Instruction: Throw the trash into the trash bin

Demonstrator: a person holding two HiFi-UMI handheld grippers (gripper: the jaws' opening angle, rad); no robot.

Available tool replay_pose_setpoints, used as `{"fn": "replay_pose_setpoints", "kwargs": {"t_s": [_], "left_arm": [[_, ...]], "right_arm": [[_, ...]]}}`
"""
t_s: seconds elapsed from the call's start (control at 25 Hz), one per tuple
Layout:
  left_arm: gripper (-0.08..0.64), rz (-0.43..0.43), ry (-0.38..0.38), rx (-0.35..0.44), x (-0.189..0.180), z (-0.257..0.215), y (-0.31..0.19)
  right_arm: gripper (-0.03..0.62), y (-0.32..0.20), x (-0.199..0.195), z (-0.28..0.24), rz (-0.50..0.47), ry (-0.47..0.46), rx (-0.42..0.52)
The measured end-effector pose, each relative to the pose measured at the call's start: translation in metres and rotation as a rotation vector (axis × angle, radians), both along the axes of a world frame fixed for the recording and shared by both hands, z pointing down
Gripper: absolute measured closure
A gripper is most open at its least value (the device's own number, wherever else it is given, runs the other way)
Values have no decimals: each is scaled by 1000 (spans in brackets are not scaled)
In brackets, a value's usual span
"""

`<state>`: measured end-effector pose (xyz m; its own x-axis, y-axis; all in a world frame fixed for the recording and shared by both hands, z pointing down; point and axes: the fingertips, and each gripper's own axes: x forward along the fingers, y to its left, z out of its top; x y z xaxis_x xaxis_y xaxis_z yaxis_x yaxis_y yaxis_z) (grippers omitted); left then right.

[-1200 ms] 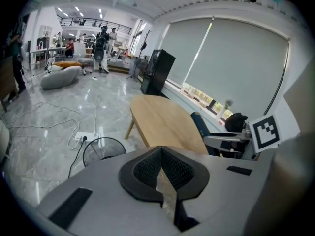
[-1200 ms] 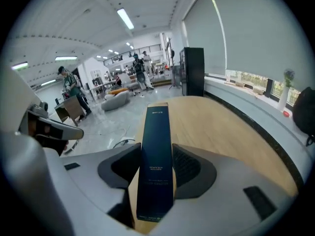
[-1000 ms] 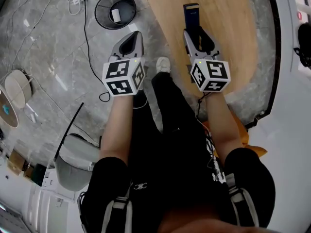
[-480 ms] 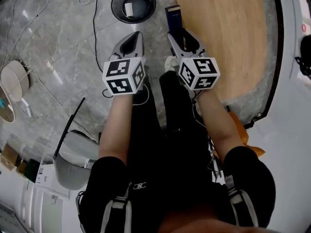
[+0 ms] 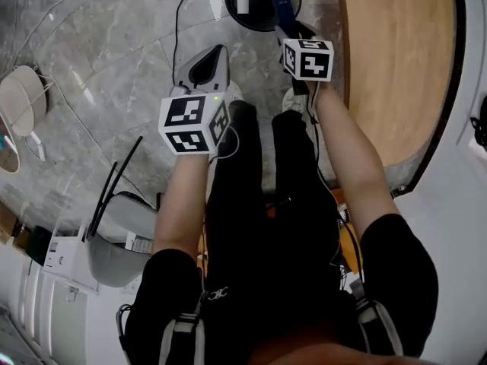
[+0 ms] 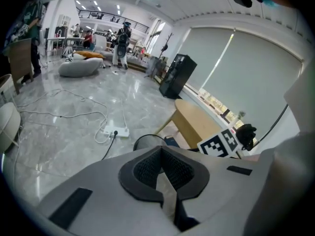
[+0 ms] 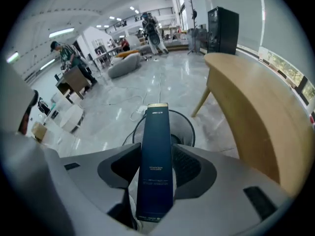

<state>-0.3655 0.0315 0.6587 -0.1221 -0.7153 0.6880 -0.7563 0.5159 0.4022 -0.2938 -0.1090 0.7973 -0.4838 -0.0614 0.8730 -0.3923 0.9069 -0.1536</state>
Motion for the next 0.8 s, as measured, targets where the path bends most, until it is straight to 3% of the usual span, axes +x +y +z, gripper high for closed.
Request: {"fn": "replay_pose_setpoints", "kwargs": {"t_s": [0.16,0.28,0.44,0.6,0.68,0.72,0.8], "left_arm": [[548,-35,24,-26,-19,22,25],[548,-39,36,-35,-23,29,39],[548,-53,52,-35,-25,30,48],[548,-63,54,-29,-22,27,44],[548,-62,45,-24,-18,24,39],[548,-59,39,-20,-17,21,35],[548,-54,25,-13,-12,11,26]], "right_arm": [[390,-4,-19,57,-30,132,-18],[390,-9,-28,80,-32,168,-32],[377,-23,-38,76,63,52,-22],[381,-30,-20,55,165,-31,-29],[531,-25,-9,38,169,-65,-16],[575,-21,-6,25,152,-98,4],[580,-12,-3,-10,103,-169,56]]}}
